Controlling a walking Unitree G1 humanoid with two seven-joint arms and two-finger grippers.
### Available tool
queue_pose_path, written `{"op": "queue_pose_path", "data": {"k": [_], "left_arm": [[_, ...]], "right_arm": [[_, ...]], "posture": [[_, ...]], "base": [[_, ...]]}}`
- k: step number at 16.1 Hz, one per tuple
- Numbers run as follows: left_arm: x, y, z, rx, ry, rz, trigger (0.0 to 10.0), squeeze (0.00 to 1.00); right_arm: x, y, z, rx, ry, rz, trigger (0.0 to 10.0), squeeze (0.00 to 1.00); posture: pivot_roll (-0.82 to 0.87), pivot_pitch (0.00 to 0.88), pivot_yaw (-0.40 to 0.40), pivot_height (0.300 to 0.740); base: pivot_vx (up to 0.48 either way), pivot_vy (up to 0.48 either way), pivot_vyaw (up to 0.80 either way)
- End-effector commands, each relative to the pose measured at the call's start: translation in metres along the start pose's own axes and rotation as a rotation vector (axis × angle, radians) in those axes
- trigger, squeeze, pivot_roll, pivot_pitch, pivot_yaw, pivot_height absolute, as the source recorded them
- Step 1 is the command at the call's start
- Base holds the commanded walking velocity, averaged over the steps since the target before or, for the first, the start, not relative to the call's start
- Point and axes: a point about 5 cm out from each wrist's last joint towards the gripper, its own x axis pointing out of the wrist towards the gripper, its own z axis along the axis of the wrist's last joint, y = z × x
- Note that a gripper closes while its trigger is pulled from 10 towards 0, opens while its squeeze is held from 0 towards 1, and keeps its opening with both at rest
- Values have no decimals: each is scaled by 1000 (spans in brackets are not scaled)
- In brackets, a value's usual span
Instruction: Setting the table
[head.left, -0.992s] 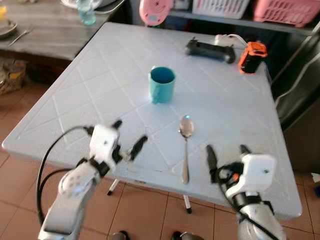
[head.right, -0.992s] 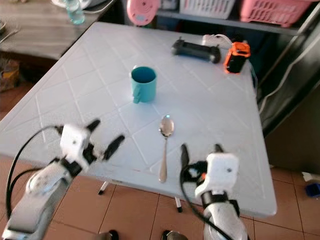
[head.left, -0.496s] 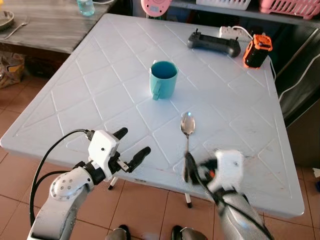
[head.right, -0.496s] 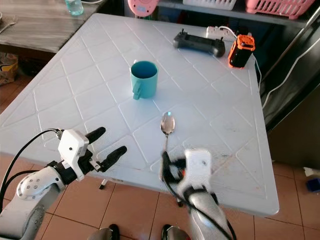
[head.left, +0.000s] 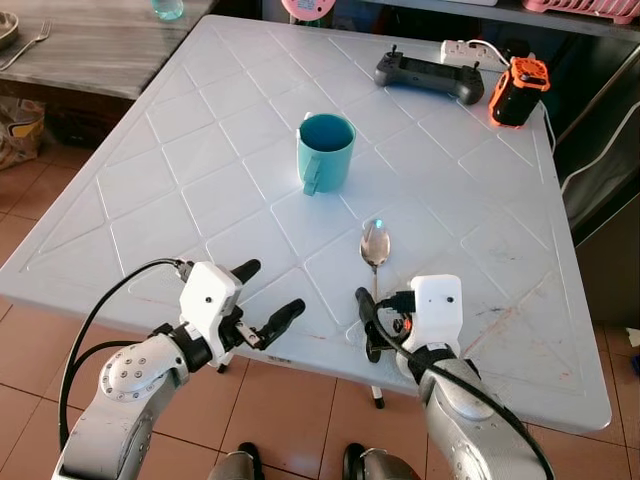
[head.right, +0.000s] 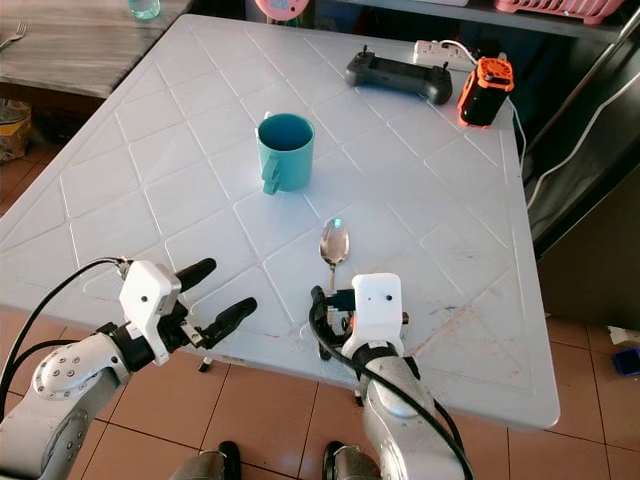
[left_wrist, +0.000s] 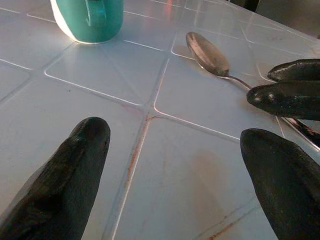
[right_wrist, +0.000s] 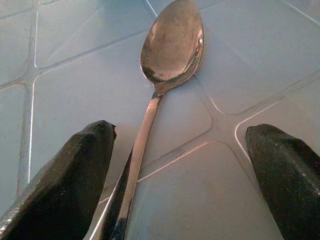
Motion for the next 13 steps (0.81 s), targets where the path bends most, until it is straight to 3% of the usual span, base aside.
{"op": "queue_pose_path", "data": {"k": [1,3,4,5,7,9,13], "left_arm": [[-2,-4,2,6,1,-30,10000,0],[0,-4,3,5,1,-38,10000,0],[0,-5,4,1,0,-48,10000,0],[1,-6,3,0,2,-55,10000,0],[2,-6,3,0,4,-56,10000,0],[3,-6,1,0,6,-56,10000,0],[5,-5,-1,-2,11,-54,10000,0]], "right_arm": [[4,14,-8,105,85,22,10000,0],[8,22,-1,123,95,66,9412,0],[9,25,2,132,97,88,7961,0],[9,27,3,137,101,105,2000,0],[9,26,4,122,110,113,0,0],[9,27,3,109,133,125,0,0],[7,11,-3,-42,154,81,0,0]], "posture": [[98,261,-22,740],[97,260,-18,740],[94,260,-15,740],[94,259,-13,740],[93,257,-12,740],[96,252,-11,740],[92,244,-8,740]], "base": [[0,0,0],[0,0,0],[0,0,0],[0,0,0],[0,0,0],[0,0,0],[0,0,0]]}}
